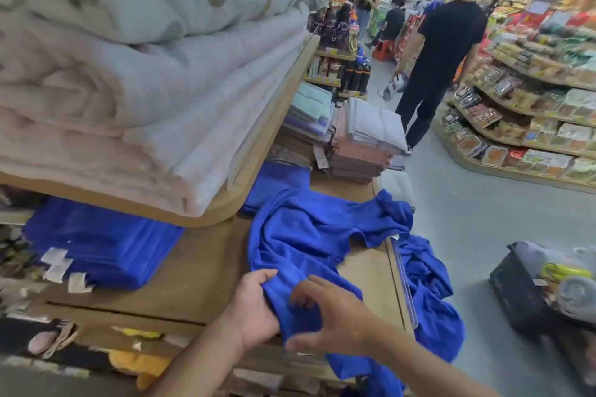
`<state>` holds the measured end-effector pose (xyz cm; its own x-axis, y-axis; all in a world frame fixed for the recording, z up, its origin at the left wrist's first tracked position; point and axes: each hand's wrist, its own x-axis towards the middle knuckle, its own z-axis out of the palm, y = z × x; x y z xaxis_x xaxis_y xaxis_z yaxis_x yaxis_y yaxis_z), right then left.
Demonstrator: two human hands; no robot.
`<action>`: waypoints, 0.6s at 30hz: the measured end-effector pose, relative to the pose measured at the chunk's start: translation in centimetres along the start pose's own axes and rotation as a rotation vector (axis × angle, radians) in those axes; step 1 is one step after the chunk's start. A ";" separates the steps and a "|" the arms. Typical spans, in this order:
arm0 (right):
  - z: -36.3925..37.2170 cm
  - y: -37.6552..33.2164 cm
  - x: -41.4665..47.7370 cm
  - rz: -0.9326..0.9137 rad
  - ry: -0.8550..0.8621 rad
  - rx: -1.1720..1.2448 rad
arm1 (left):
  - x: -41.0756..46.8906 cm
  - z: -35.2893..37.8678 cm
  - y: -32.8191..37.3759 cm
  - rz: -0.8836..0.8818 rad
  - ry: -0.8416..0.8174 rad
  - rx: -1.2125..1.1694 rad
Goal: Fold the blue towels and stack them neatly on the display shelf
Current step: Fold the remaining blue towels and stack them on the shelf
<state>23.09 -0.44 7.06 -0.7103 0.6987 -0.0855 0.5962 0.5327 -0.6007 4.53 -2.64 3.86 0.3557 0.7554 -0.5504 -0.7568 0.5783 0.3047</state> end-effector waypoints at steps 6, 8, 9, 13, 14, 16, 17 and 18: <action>1.5 -1.3 -1.2 -0.068 0.138 0.038 | 0.3 -0.1 0.6 -0.070 0.092 0.062; 0.3 -2.1 -1.9 0.005 0.078 0.284 | 0.6 -0.2 1.5 -0.040 0.199 0.202; -0.4 -2.7 -2.4 0.039 0.045 0.428 | 1.0 -0.3 2.0 -0.018 0.250 0.269; -3.6 -4.8 -3.0 0.134 -0.048 0.789 | 3.2 1.5 3.7 0.089 0.382 0.562; -4.5 -5.2 -3.0 0.143 -0.065 0.837 | 4.1 2.2 4.3 0.152 0.408 0.650; -6.2 -5.8 -2.9 0.150 -0.098 0.899 | 6.2 3.2 5.4 0.276 0.463 0.806; -7.2 -6.0 -3.1 0.144 -0.105 0.916 | 7.3 3.7 5.9 0.316 0.479 0.872; -8.0 -6.1 -3.2 0.132 -0.114 0.933 | 8.3 4.0 6.4 0.357 0.508 0.949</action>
<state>24.73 -2.13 17.42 -0.7201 0.6490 -0.2455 0.1699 -0.1780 -0.9692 4.84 8.59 4.32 -0.2247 0.8367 -0.4994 0.0278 0.5178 0.8550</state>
